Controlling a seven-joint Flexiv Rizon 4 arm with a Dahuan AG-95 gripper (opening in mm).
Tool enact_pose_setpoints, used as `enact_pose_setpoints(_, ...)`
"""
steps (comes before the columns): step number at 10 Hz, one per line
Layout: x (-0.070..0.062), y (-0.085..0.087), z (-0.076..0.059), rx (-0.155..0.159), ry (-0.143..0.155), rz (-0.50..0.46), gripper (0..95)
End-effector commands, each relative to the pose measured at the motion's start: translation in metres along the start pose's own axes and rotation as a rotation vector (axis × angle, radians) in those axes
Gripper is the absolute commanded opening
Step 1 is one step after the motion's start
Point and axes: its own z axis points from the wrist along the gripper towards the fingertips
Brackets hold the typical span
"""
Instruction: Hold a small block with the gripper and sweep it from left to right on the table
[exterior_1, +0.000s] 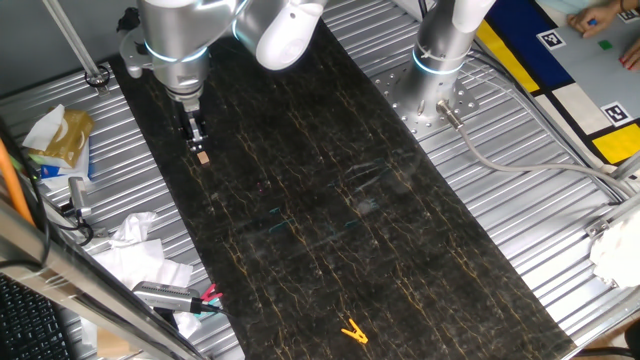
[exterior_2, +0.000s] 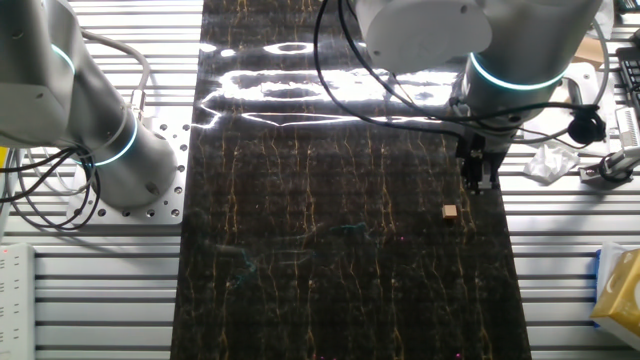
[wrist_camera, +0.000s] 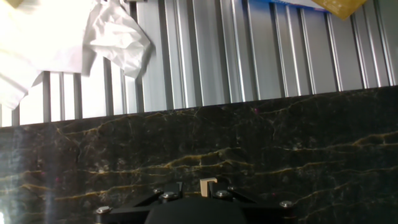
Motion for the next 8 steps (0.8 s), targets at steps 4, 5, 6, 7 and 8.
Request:
enact_pose_setpoints(4,0.017,-0.015,0.013,-0.012,0.000,-0.020,19.0)
enact_pose_setpoints(5,0.019,-0.017,0.016,-0.015,-0.003,-0.028,19.0)
enact_pose_setpoints(6,0.022,-0.021,0.021,-0.016,-0.007,-0.043,38.0)
enact_pose_setpoints(7,0.022,-0.022,0.024,-0.017,-0.009,-0.049,38.0)
enact_pose_setpoints(8,0.021,-0.023,0.025,-0.017,-0.009,-0.053,38.0)
